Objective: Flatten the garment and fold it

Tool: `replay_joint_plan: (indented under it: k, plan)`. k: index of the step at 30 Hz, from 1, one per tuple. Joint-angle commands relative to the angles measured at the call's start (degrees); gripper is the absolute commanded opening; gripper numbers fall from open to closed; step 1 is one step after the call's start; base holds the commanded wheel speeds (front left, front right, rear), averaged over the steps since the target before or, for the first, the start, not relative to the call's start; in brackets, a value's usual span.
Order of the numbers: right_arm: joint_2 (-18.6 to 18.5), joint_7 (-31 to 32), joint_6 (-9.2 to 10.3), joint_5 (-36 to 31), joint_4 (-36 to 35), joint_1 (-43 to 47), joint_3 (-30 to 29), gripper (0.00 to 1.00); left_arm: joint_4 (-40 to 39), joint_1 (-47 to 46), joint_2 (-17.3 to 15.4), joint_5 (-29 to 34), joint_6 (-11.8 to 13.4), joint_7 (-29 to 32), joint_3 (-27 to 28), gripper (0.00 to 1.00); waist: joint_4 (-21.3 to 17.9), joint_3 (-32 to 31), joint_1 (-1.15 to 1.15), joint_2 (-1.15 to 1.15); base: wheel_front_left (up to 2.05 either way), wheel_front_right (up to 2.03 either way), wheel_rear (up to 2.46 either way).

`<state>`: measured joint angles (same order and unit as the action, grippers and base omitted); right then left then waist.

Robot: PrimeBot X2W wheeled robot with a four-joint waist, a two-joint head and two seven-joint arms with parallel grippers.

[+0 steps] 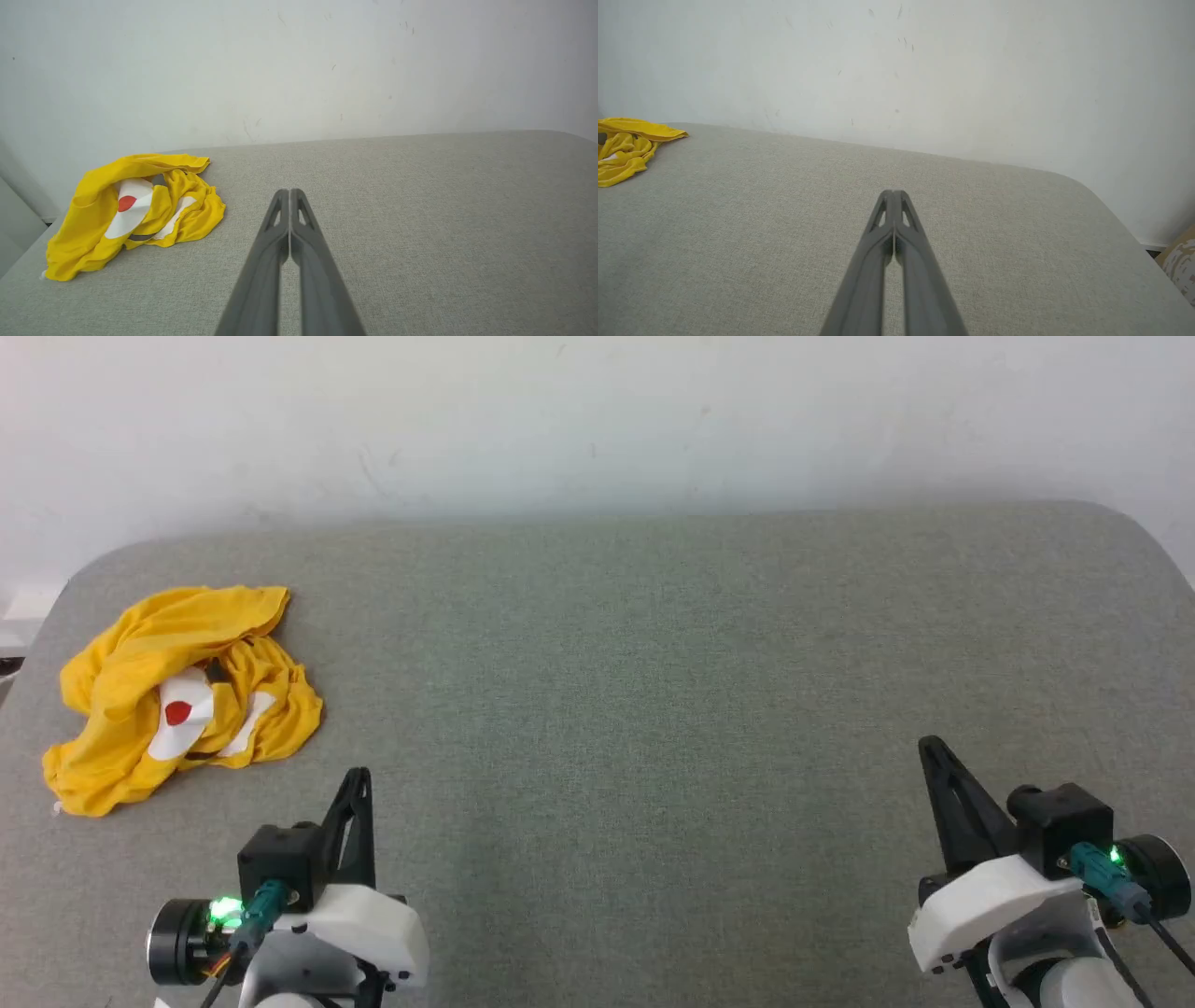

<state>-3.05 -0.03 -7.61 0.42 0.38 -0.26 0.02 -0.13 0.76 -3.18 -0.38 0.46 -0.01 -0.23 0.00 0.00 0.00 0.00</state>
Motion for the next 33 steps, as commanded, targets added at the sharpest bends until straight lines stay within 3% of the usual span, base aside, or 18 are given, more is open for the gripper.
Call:
replay_joint_plan:
  k: [1, 33]
  plan:
    - [0.17, 0.03, 0.12, -0.42, -0.38, 0.26, -0.02, 0.0, 0.13, -0.76, 0.3, 0.38, -0.46, 0.01, 0.23, 0.0, 0.0, 0.0, 0.0, 0.0, 0.0, 0.0, 0.0]
    - [0.17, 0.03, 0.12, -0.42, -0.38, 0.26, -0.02, 0.0, 0.13, -0.76, 0.3, 0.38, -0.46, 0.01, 0.23, 0.0, 0.0, 0.0, 0.0, 0.0, 0.0, 0.0, 0.0]
